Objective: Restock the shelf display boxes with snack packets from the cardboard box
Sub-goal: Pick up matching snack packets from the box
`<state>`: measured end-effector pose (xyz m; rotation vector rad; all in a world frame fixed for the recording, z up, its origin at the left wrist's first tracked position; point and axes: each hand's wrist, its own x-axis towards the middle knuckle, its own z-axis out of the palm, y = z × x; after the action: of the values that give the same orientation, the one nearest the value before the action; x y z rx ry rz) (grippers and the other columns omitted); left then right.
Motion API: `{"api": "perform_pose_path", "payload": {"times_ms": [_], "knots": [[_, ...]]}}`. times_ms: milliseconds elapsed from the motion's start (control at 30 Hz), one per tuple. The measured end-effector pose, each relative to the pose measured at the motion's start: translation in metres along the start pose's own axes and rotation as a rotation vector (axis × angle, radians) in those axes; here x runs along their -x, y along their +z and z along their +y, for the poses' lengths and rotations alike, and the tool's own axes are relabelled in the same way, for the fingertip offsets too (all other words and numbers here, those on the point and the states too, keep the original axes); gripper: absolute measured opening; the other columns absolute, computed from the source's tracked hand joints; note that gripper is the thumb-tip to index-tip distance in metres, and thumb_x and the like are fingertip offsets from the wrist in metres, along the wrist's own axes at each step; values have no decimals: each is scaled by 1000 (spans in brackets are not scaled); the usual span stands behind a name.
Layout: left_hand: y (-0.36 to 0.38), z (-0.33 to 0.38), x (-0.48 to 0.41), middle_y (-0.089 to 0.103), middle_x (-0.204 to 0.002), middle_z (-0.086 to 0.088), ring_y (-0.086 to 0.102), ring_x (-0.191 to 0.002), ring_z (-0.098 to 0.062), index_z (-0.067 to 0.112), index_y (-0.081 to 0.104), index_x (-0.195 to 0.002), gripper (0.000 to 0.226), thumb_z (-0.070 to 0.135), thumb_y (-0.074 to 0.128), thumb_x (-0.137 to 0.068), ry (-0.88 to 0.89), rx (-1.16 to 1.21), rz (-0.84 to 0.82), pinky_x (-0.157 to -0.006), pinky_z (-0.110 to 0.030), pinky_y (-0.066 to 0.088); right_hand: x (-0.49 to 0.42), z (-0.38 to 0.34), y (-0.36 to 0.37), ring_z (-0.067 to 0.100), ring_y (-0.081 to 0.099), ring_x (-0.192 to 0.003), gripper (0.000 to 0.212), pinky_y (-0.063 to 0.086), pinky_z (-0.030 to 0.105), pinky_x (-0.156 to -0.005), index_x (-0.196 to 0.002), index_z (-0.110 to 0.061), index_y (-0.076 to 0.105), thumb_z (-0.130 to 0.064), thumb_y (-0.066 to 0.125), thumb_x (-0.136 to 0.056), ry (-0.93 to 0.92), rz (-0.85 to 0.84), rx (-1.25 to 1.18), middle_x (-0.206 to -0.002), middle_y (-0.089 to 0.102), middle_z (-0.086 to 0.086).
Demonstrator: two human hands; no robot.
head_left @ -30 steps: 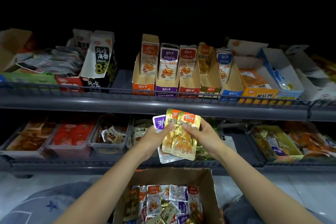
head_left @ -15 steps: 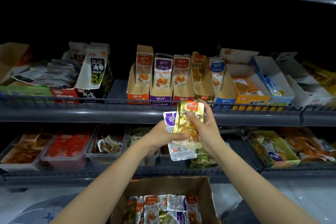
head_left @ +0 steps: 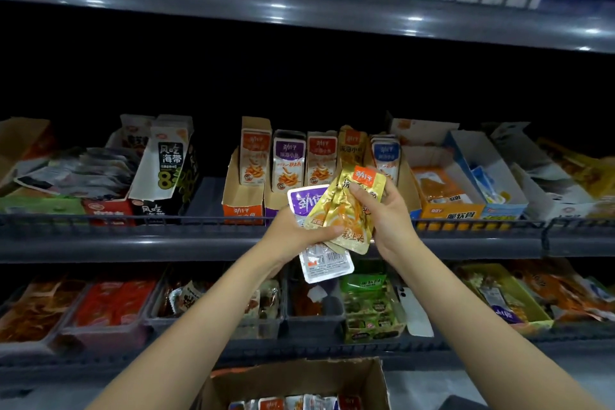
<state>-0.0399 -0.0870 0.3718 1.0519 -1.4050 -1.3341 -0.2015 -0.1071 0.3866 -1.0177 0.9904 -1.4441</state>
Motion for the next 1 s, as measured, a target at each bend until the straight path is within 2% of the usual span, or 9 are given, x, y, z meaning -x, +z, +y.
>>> {"api": "perform_pose_path", "payload": {"times_ms": [133, 267, 367, 467, 633, 767, 867, 933, 1000], "knots": [[-2, 14, -11, 73, -100, 2, 69, -93, -12, 18, 63, -109, 26, 20, 70, -84, 42, 0, 0, -79, -22, 55, -12, -7, -2, 24, 63, -107, 63, 55, 44, -86, -137, -36, 39, -10, 65, -86, -32, 3, -67, -124, 58, 3], [-10, 23, -21, 72, -105, 3, 67, -100, -13, 23, 62, -109, 22, 35, 55, -92, 16, -6, -30, -93, -30, 50, -25, -28, -14, 18, 67, -90, 54, 59, 30, -71, -127, -28, 54, -11, 65, -77, 106, -215, -97, -117, 63, 8], [-14, 23, -32, 73, -102, 5, 67, -100, -12, 24, 64, -104, 28, 44, 47, -93, -56, 18, -16, -93, -30, 48, -38, -36, -23, 19, 65, -96, 50, 58, 29, -76, -120, -27, 60, -11, 66, -72, 185, -319, -39, -118, 62, 9], [-13, 26, -47, 73, -101, 6, 67, -101, -12, 25, 65, -104, 26, 43, 56, -87, -48, 19, 12, -91, -28, 49, -53, -39, -26, 20, 64, -101, 52, 57, 32, -83, -120, -30, 60, -13, 69, -72, 135, -283, 67, -121, 62, 9], [-13, 39, -70, 74, -97, -2, 70, -91, -18, 15, 63, -102, 35, 15, 78, -71, -6, -37, -42, -84, -34, 55, -79, -49, -33, 19, 65, -101, 45, 58, 27, -77, -123, -27, 57, -7, 64, -83, 87, -246, 117, -121, 64, 10], [-9, 47, -89, 74, -93, 0, 70, -93, -19, 18, 64, -98, 38, 25, 76, -63, 56, 23, -39, -87, -35, 53, -94, -55, -37, 20, 64, -99, 50, 58, 25, -73, -128, -11, 55, -11, 60, -79, 227, -309, -39, -119, 63, 13], [-6, 48, -105, 74, -94, 1, 69, -96, -20, 18, 65, -98, 38, 30, 74, -63, 59, 20, -38, -92, -38, 51, -102, -60, -42, 17, 70, -81, 25, 58, 22, -64, -108, -9, 62, -8, 56, -83, 307, -321, -140, -98, 69, 11], [-6, 48, -115, 73, -101, -2, 68, -99, -20, 18, 65, -103, 41, 34, 74, -67, 40, -58, -41, -97, -42, 49, -109, -66, -47, 16, 71, -77, 17, 59, 23, -61, -100, -11, 60, -3, 53, -87, 285, -297, -40, -90, 72, 9], [-5, 47, -123, 72, -104, -2, 68, -100, -19, 17, 65, -107, 35, 33, 73, -76, 30, -145, -49, -97, -42, 49, -118, -72, -52, 17, 71, -86, 21, 59, 26, -73, -102, -11, 58, -3, 60, -83, 216, -273, 178, -93, 73, 8]]}}
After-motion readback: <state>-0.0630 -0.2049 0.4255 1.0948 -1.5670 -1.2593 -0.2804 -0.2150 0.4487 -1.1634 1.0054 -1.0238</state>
